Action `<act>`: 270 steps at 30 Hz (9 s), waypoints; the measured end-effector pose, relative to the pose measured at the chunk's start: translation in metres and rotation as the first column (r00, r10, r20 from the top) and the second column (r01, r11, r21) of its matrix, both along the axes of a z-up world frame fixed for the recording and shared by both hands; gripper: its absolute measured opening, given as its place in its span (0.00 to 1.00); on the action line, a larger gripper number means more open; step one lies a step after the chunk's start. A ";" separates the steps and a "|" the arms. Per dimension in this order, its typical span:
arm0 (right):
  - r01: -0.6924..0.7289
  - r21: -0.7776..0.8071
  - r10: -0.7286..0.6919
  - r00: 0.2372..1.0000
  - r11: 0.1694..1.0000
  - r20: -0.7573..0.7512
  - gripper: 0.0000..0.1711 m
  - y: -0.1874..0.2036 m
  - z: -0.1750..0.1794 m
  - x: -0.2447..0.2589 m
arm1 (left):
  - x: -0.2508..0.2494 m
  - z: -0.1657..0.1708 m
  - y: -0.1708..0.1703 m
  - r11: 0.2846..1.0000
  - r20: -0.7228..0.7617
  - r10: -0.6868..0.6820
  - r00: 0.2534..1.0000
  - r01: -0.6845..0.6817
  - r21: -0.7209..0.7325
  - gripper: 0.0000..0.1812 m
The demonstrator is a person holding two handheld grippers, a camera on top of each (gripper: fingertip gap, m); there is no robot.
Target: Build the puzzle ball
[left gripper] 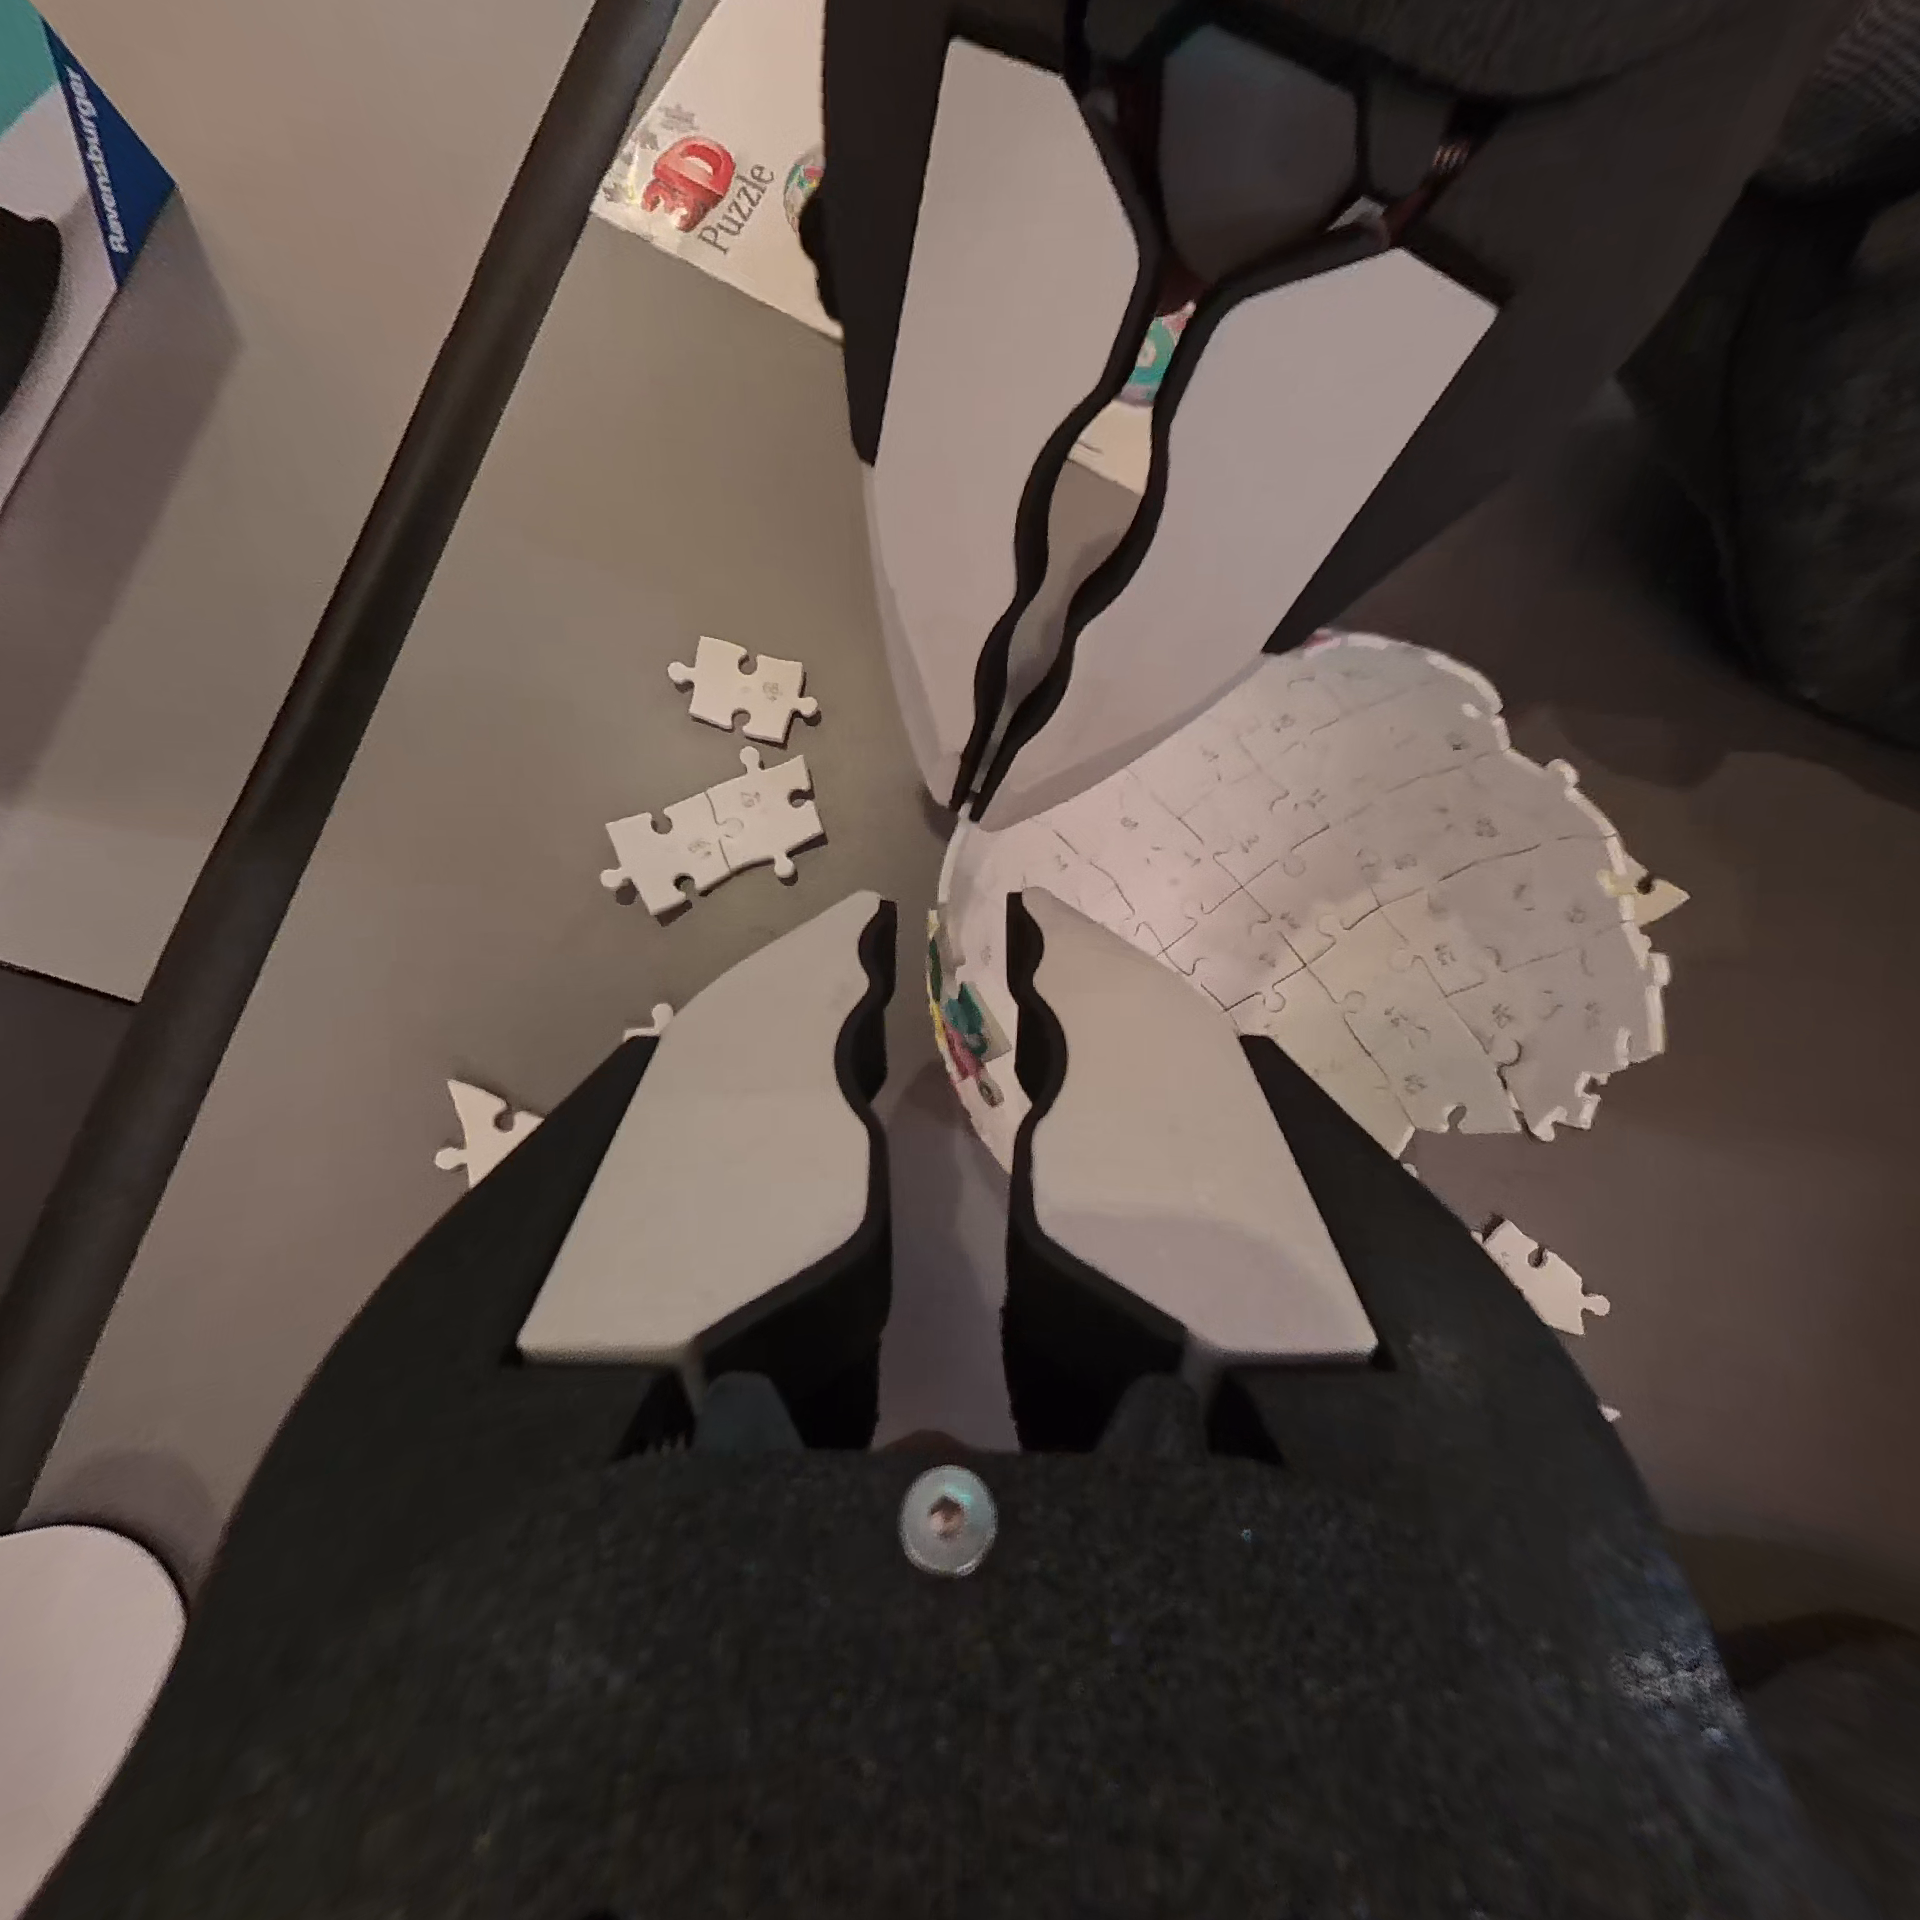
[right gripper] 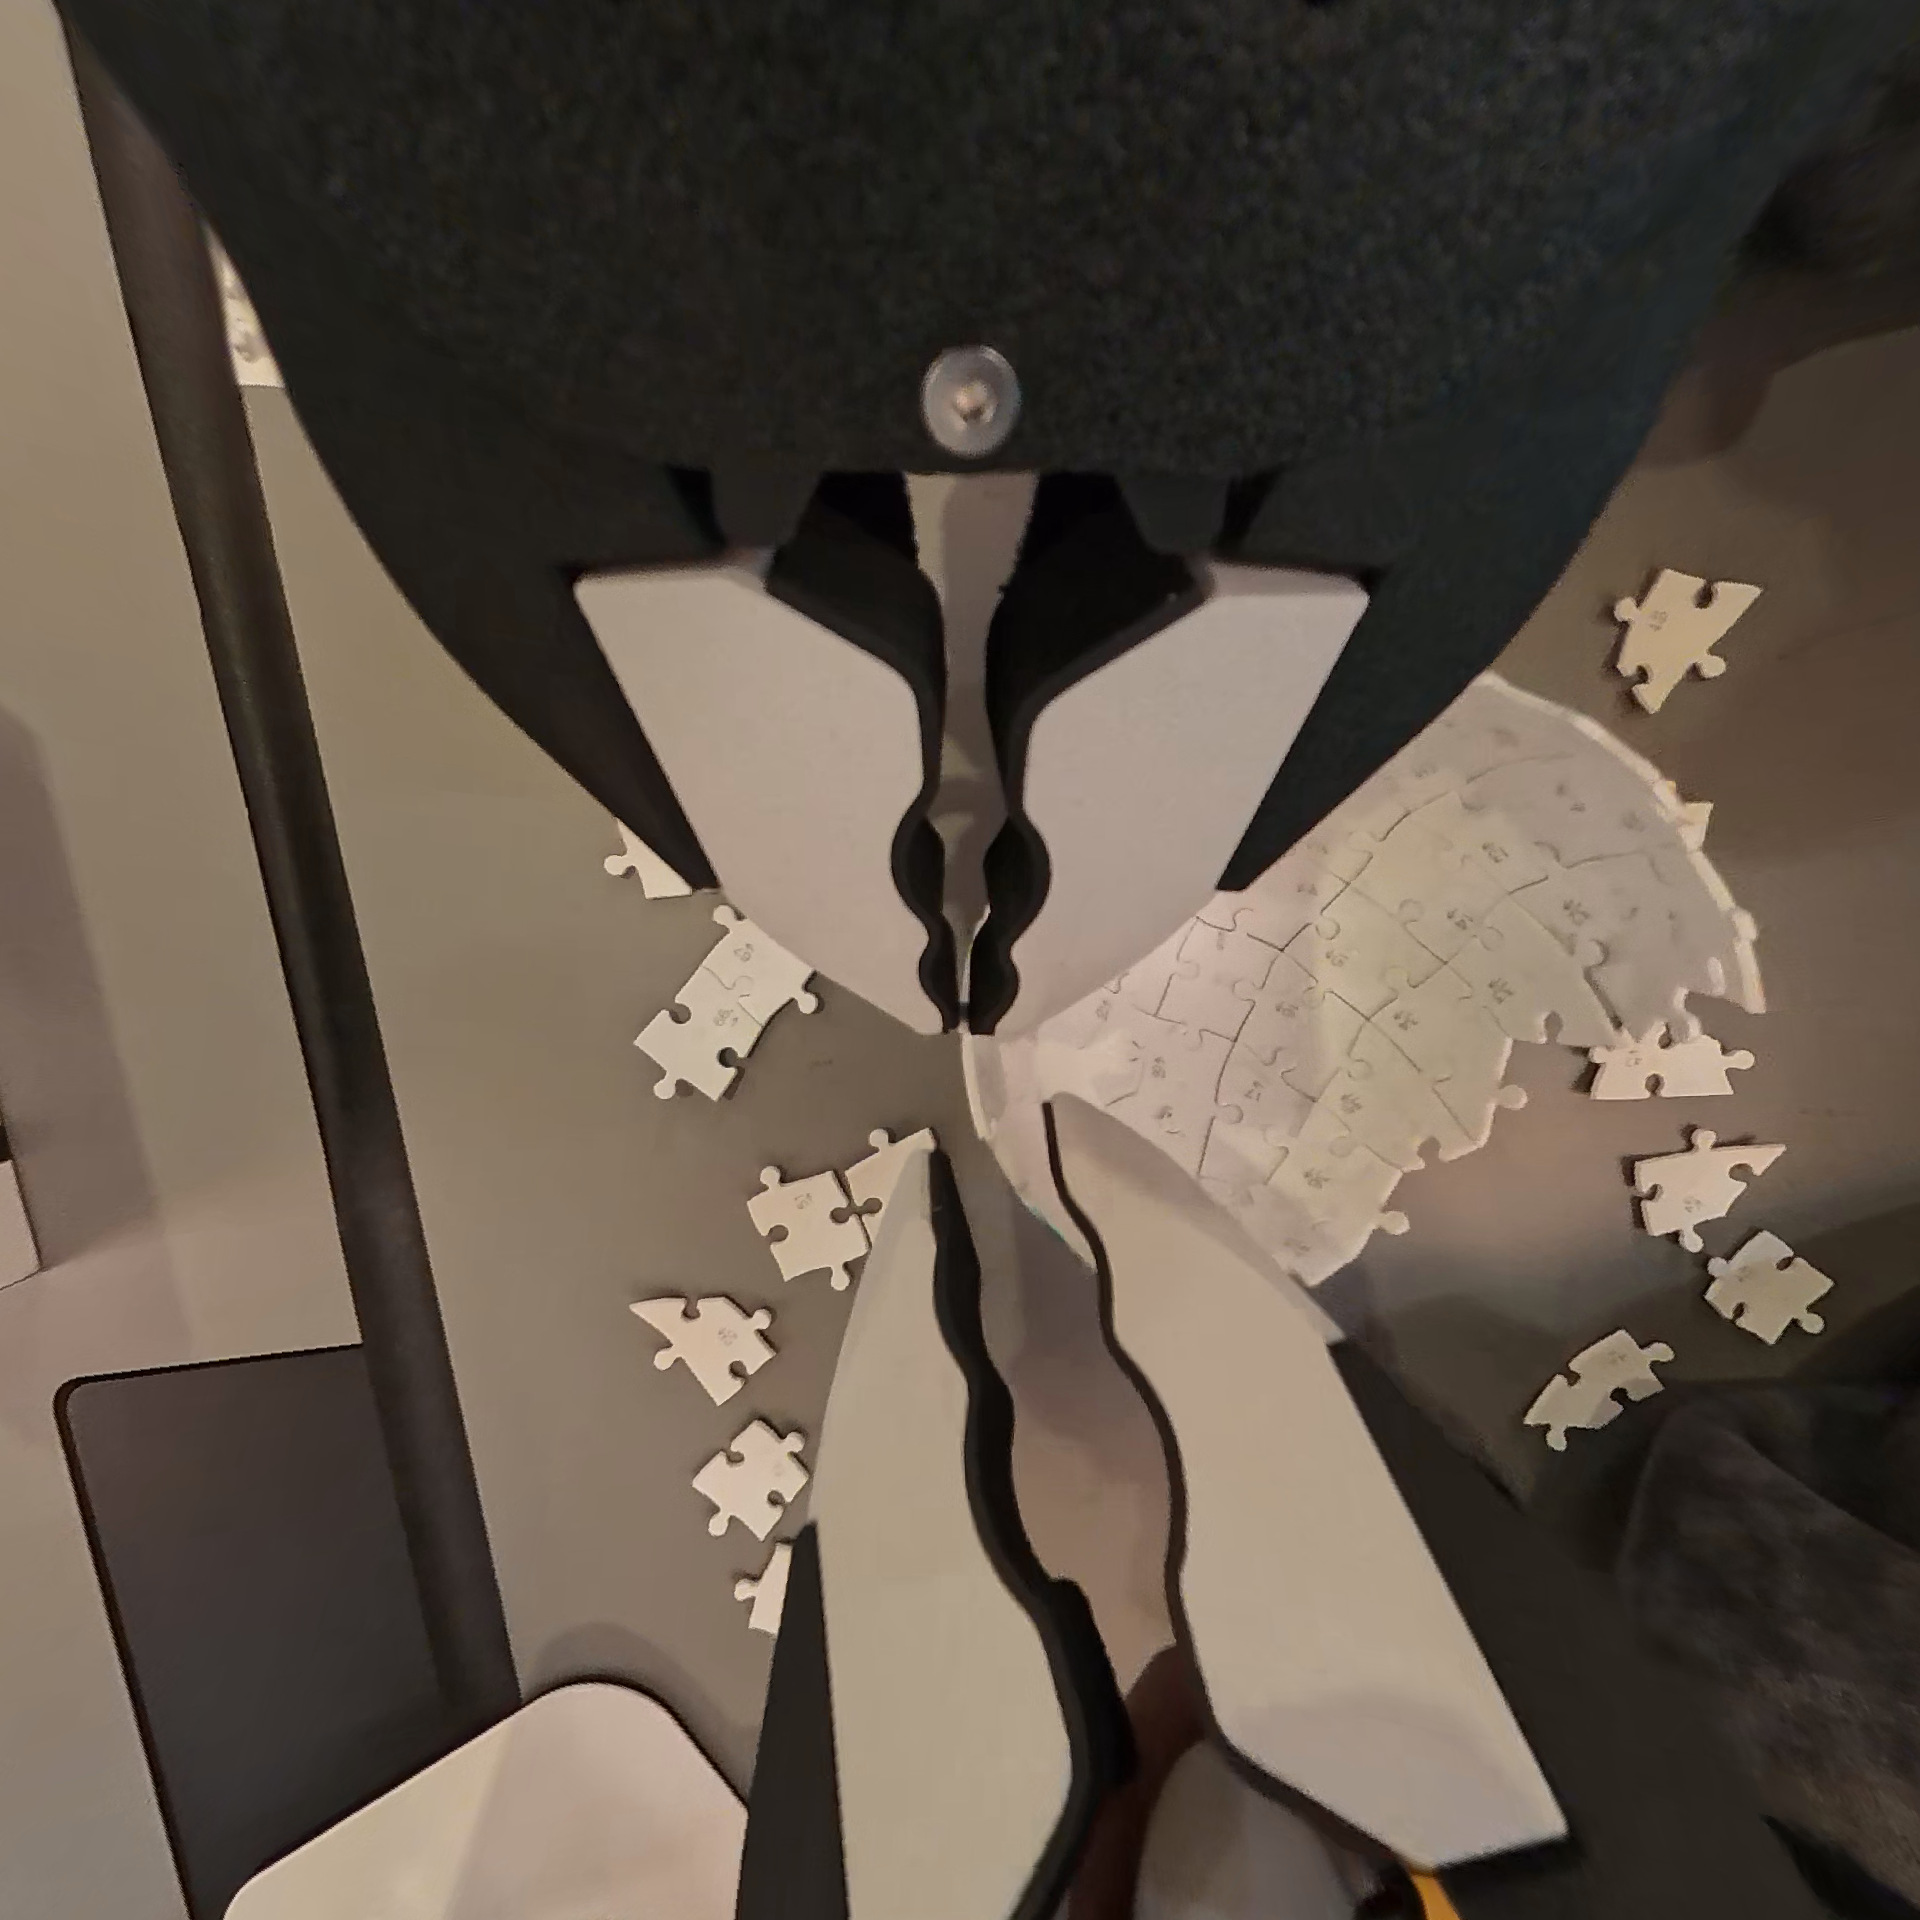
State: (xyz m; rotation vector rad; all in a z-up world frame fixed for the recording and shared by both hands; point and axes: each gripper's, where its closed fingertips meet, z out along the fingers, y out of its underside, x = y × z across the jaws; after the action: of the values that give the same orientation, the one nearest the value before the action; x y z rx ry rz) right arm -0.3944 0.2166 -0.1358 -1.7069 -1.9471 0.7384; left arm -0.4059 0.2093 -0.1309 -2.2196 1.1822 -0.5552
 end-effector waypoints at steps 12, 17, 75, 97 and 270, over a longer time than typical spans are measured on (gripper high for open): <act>-0.055 -0.029 0.045 0.963 0.998 -0.265 0.01 -0.001 0.044 -0.005 | 0.001 0.024 0.001 0.997 0.095 -0.013 0.995 0.005 0.078 0.11; -0.086 -0.033 0.071 0.944 0.996 -0.322 0.01 -0.004 0.056 -0.008 | 0.005 0.036 0.001 0.992 0.141 -0.034 0.989 0.016 0.129 0.01; -0.480 0.103 0.480 0.877 0.871 0.021 0.07 -0.003 0.067 -0.006 | 0.008 0.031 0.007 0.992 0.134 0.020 0.991 -0.036 0.122 0.01; -0.505 0.090 0.502 0.863 0.859 0.049 0.04 -0.004 0.061 -0.007 | 0.009 0.025 0.008 0.994 0.123 0.023 0.992 -0.035 0.101 0.01; -0.193 0.423 -0.054 0.861 0.885 0.506 0.02 0.013 -0.006 -0.002 | -0.026 -0.001 0.031 0.996 0.223 0.075 0.972 -0.063 -0.060 0.13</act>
State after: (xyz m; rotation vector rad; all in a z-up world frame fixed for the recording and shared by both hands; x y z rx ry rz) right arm -0.3965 0.2300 -0.1418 -1.6251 -2.2958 -0.1996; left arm -0.4318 0.2399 -0.1318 -2.1643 0.9808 -0.7942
